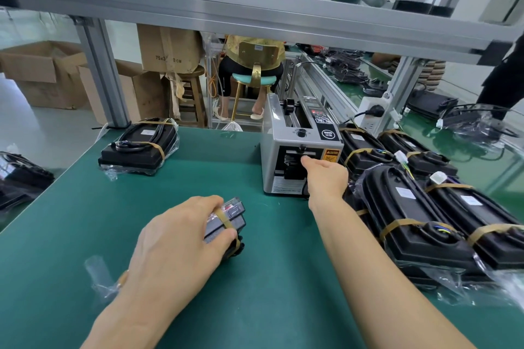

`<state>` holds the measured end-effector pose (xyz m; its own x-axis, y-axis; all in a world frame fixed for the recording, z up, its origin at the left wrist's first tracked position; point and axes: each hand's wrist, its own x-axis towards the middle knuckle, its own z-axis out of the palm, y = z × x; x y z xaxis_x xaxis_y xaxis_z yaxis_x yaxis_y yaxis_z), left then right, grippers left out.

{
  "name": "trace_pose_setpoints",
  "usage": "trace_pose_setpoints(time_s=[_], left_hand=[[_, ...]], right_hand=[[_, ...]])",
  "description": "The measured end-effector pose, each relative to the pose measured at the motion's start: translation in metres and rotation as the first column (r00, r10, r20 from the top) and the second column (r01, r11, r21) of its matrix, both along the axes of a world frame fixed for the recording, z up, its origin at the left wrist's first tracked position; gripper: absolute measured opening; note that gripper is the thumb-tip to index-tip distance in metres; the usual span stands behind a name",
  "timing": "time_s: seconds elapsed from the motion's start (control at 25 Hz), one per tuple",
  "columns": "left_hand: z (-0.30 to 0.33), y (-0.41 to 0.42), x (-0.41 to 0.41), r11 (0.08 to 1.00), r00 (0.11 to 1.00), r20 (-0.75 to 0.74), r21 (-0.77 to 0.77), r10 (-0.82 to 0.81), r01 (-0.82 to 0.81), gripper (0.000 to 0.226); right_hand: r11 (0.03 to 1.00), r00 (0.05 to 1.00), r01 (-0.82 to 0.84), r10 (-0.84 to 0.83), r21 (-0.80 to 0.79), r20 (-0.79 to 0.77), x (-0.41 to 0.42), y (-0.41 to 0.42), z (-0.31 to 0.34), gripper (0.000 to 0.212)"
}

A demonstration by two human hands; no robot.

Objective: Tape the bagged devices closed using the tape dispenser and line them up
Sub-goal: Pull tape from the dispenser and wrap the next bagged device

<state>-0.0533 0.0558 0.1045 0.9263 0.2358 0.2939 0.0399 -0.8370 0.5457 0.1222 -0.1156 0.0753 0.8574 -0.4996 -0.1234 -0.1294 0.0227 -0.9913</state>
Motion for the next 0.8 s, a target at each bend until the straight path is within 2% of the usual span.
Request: trace_pose_setpoints(time_s=[0.24, 0.32, 0.4, 0.44, 0.52, 0.56, 0.64, 0.8], left_hand=[[0.0, -0.001, -0.001, 0.999, 1.0, -0.004, -0.032, 0.006, -0.006, 0.033], [0.001, 0.001, -0.001, 0.998, 1.0, -0.028, -0.059, 0.005, -0.006, 0.035], [0.001, 0.002, -0.001, 0.996, 0.999, -0.038, -0.089, 0.011, -0.014, 0.033], [0.0, 0.002, 0.0, 0.995, 0.999, -0.034, -0.1, 0.016, -0.019, 0.033], [0.0, 0.002, 0.001, 0.993, 1.0, -0.014, -0.119, 0.027, -0.028, 0.033], [0.0, 0.001, 0.001, 0.992, 1.0, -0.001, -0.125, 0.027, -0.027, 0.033], [0.0, 0.0, 0.0, 0.991, 1.0, 0.016, -0.131, 0.02, -0.017, 0.032], [0.0, 0.0, 0.0, 0.992, 0.999, 0.028, -0.126, 0.02, -0.016, 0.031]], right_hand=[[0.991, 0.994, 0.067, -0.057, 0.118, -0.09, 0.003, 0.012, 0.009, 0.02], [0.984, 0.996, 0.027, -0.011, 0.176, -0.089, -0.01, 0.015, 0.018, 0.023], [0.959, 0.986, -0.159, 0.168, 0.234, -0.019, -0.036, 0.018, 0.026, 0.024], [0.933, 0.951, -0.307, 0.307, 0.189, 0.029, -0.054, 0.02, 0.026, 0.024], [0.802, 0.801, -0.597, 0.592, 0.039, 0.085, -0.092, 0.026, 0.025, 0.022], [0.734, 0.73, -0.68, 0.675, 0.009, 0.105, -0.106, 0.029, 0.023, 0.022], [0.701, 0.693, -0.714, 0.707, -0.008, 0.14, -0.118, 0.032, 0.017, 0.026], [0.742, 0.733, -0.668, 0.67, -0.064, 0.116, -0.116, 0.032, 0.014, 0.027]])
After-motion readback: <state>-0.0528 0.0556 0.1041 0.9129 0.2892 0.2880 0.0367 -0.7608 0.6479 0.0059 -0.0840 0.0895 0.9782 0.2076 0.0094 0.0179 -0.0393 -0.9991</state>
